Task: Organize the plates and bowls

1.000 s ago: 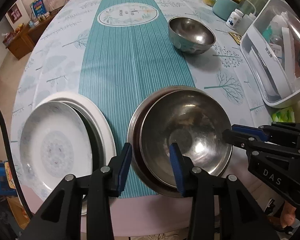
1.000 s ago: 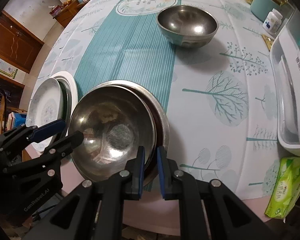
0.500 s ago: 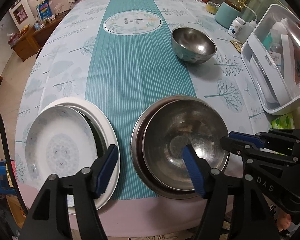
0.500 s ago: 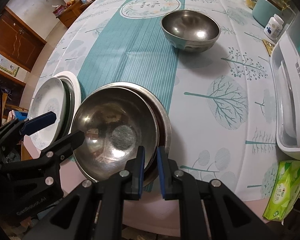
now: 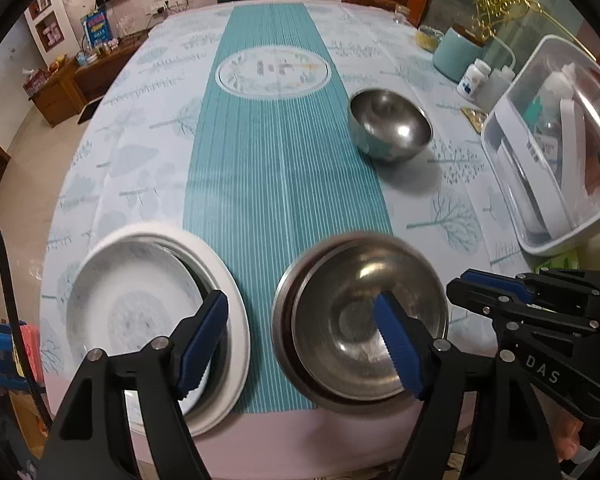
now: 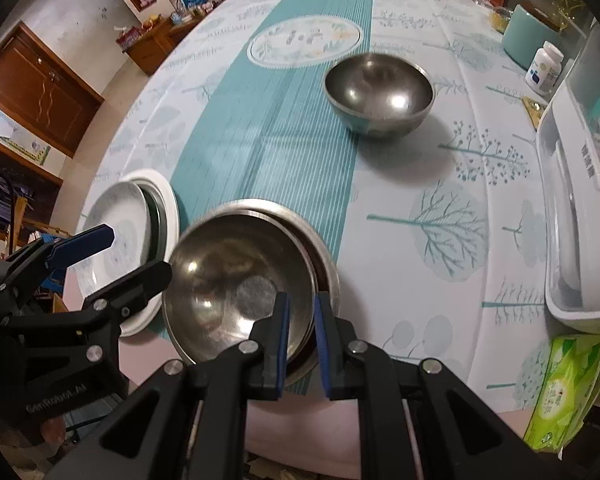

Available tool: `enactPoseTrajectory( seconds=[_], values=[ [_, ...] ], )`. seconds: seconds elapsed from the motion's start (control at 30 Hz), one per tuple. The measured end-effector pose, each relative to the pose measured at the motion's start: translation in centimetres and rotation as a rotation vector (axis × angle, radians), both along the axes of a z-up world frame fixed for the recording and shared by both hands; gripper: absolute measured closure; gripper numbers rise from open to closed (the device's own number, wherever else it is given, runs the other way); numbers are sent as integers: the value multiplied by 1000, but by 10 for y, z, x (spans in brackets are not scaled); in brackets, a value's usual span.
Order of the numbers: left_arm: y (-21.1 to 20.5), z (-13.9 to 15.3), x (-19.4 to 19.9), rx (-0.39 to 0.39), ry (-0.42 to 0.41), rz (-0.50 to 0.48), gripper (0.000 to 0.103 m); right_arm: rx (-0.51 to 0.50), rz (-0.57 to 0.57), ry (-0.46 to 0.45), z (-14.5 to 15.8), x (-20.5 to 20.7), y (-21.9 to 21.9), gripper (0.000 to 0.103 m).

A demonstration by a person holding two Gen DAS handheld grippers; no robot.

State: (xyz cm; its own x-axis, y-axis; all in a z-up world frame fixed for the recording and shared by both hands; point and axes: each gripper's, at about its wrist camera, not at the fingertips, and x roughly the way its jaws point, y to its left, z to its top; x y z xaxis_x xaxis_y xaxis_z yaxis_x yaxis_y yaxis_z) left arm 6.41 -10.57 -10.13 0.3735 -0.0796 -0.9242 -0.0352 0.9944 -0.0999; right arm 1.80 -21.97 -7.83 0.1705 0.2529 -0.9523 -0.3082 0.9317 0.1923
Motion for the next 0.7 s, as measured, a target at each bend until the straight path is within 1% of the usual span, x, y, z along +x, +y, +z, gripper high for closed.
enactPoseTrajectory(
  seconds=[0.13,0.2,0.23,0.27,0.4,0.5,0.7],
  values=[
    [5,18,14,3,-45,7,23,25,-12,-29,13,8,-4,89],
    [5,25,21,6,-66,8,21,31,-21,-50,20,14,-7,81],
    [5,29,26,5,-75,7,21,36,-28,-66,25,17,-9,75],
    [5,33,31,4,-84,6,21,39,-33,-79,28,20,-10,73],
    [2,47,53,1,-114,-7,21,47,-59,-122,44,36,-18,73],
    [-3,58,74,8,-142,-35,21,43,-81,-156,55,52,-23,73],
    [-16,73,113,14,-191,-83,19,29,-155,-205,67,87,-38,73]
  ],
)
